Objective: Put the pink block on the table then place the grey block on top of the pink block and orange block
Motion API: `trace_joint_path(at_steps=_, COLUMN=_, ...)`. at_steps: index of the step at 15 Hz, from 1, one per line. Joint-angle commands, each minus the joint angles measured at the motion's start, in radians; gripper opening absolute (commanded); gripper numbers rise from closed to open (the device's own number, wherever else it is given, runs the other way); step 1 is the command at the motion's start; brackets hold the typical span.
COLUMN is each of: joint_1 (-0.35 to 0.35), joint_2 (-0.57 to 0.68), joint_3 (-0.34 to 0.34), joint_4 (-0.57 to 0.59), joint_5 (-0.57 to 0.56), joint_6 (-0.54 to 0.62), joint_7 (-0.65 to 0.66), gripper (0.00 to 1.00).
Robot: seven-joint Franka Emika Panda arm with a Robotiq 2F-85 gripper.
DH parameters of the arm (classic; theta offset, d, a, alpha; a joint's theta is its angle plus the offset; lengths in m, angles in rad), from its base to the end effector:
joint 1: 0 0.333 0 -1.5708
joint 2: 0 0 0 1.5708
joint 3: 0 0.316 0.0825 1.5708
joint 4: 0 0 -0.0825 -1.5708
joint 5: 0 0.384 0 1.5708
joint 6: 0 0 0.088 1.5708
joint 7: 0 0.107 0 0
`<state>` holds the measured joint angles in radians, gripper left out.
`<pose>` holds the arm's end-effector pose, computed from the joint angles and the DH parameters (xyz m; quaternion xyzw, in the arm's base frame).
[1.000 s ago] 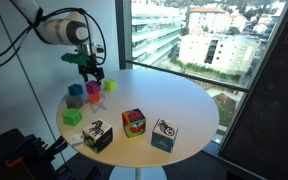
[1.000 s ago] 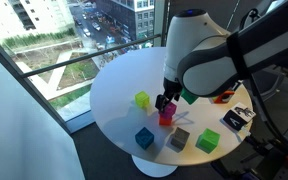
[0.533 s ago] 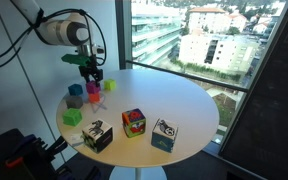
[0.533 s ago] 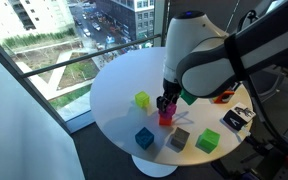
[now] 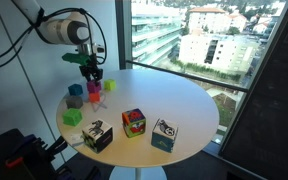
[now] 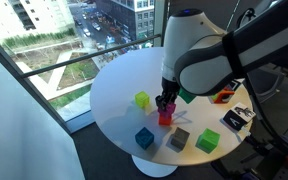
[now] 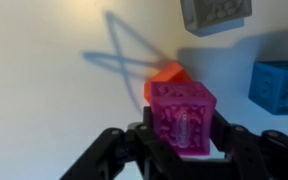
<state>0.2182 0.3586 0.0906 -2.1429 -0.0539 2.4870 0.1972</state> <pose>0.5432 0.1734 0.2338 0.9972 0.0744 -0.0059 0.0019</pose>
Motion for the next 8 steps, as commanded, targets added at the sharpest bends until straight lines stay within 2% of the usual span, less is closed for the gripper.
trace_joint_path(at_steps=1, joint_1=0.005, joint_2=-0.001, joint_3=-0.011, joint_4=0.046, joint_5=-0.016, joint_6=-0.055, joint_7=0.032, gripper=0.30)
trace_joint_path(at_steps=8, joint_1=0.011, joint_2=0.020, joint_3=-0.017, joint_4=0.122, joint_5=-0.025, joint_6=-0.109, joint_7=0.054, gripper=0.30)
